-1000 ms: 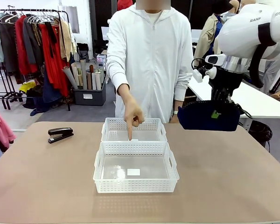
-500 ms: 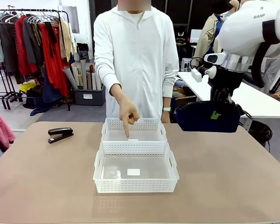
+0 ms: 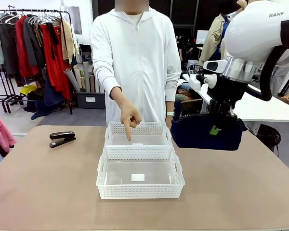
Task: Distribute items into two baskets.
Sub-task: Place the picked Pencil pouch into the Organizing basket as instructed by the person.
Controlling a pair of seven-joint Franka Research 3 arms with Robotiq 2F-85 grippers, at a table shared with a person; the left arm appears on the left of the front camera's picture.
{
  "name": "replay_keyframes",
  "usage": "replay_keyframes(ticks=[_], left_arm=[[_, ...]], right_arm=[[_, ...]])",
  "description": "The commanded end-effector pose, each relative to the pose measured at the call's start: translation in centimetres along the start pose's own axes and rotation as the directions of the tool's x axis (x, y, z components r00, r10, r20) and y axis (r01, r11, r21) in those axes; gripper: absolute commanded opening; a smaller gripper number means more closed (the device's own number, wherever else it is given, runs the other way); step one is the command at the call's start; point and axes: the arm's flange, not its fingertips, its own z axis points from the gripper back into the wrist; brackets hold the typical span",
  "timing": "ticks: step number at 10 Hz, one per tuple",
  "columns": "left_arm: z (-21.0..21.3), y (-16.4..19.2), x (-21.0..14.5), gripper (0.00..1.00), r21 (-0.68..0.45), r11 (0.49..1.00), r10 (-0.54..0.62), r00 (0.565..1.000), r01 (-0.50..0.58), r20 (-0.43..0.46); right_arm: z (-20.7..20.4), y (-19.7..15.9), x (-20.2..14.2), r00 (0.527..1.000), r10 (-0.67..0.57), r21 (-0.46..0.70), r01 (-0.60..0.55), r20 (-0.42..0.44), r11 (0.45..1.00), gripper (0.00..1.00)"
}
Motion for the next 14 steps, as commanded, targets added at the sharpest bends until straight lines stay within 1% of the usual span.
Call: replay_keyframes(ticks=[1, 3, 5, 8, 14], left_arm=[[0.0, 0.0, 0.0, 1.00, -0.002, 1.000, -0.001, 1.000, 0.001, 0.002], [0.0, 0.0, 0.0, 1.00, -0.002, 1.000, -0.001, 1.000, 0.001, 0.002], [0.0, 0.0, 0.0, 1.00, -0.002, 1.000, -0.001, 1.000, 0.001, 0.002], [0.0, 0.0, 0.0, 1.00, -0.002, 1.000, -0.001, 1.000, 0.001, 0.002], [0.0, 0.0, 0.0, 1.00, -0.002, 1.000, -0.001, 1.000, 0.001, 0.002]], right_arm=[[-1.0, 1.3, 0.5, 0.999, -0.039, 0.007, 0.039, 0.021, 0.999, 0.00], [-1.8, 2.7, 1.4, 0.999, -0.048, -0.004, 0.048, 0.019, 0.999, 0.00], [-2.5, 3.0, 2.6, 0.999, -0.045, -0.003, 0.045, 0.016, 0.999, 0.00], [-4.3, 2.2, 5.4, 1.000, -0.001, 0.010, 0.001, 0.005, 1.000, 0.00], [-7.5, 0.7, 10.5, 0.998, 0.050, -0.042, -0.049, 0.036, 0.998, 0.00]])
